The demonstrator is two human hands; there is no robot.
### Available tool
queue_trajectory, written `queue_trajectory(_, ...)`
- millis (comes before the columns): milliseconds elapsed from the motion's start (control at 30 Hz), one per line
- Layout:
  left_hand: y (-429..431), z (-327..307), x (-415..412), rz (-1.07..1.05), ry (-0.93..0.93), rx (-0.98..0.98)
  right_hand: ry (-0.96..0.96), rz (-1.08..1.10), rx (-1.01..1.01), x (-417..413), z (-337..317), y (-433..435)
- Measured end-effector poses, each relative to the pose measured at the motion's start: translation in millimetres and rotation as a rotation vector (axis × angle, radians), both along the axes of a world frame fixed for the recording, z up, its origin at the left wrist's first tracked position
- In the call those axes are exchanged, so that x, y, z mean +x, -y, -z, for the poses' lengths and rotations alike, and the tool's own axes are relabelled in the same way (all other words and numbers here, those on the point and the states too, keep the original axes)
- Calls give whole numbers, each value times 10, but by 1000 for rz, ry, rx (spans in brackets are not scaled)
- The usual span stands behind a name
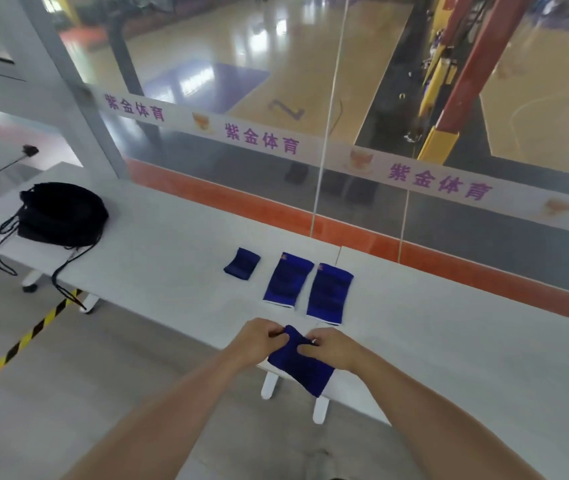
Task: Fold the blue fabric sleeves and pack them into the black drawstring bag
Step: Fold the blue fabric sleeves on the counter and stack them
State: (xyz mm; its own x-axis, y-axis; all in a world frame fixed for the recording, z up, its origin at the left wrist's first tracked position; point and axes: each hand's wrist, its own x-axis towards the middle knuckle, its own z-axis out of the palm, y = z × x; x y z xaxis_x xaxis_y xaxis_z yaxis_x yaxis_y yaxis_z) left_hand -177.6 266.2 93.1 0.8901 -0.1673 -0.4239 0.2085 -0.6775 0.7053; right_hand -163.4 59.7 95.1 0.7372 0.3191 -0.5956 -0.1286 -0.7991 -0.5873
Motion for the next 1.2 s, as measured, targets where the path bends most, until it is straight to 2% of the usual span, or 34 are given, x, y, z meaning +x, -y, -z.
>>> queue_trajectory(133,-323,-18,391,69,50,90,63,-57,26,465,58,-469)
queue_trajectory(267,-684,20,833,-25,13,109,94,-34,72,1011,118,-817)
queue_trajectory(400,-1061,84,1301,-75,-33,156,134,41,44,1539,251,-1097)
queue_trajectory(533,-1386,211,1811,-93,-73,200,126,213,33,1969,383,-1267)
queue_trajectory(733,-1721,718,2598,139,-163,312,75,347,-60,2436,674,-1500)
queue_trajectory(900,-1942,1103,3119,294,-132,386,-3,664,-101,2506,894,-1672)
queue_trajectory(1033,-2017,1427,3416,527,-17,397,-37,801,-111,2509,1022,-1759)
queue_trajectory(1200,-1901,1857,3494,889,329,388,-74,898,-106,2549,1184,-1731)
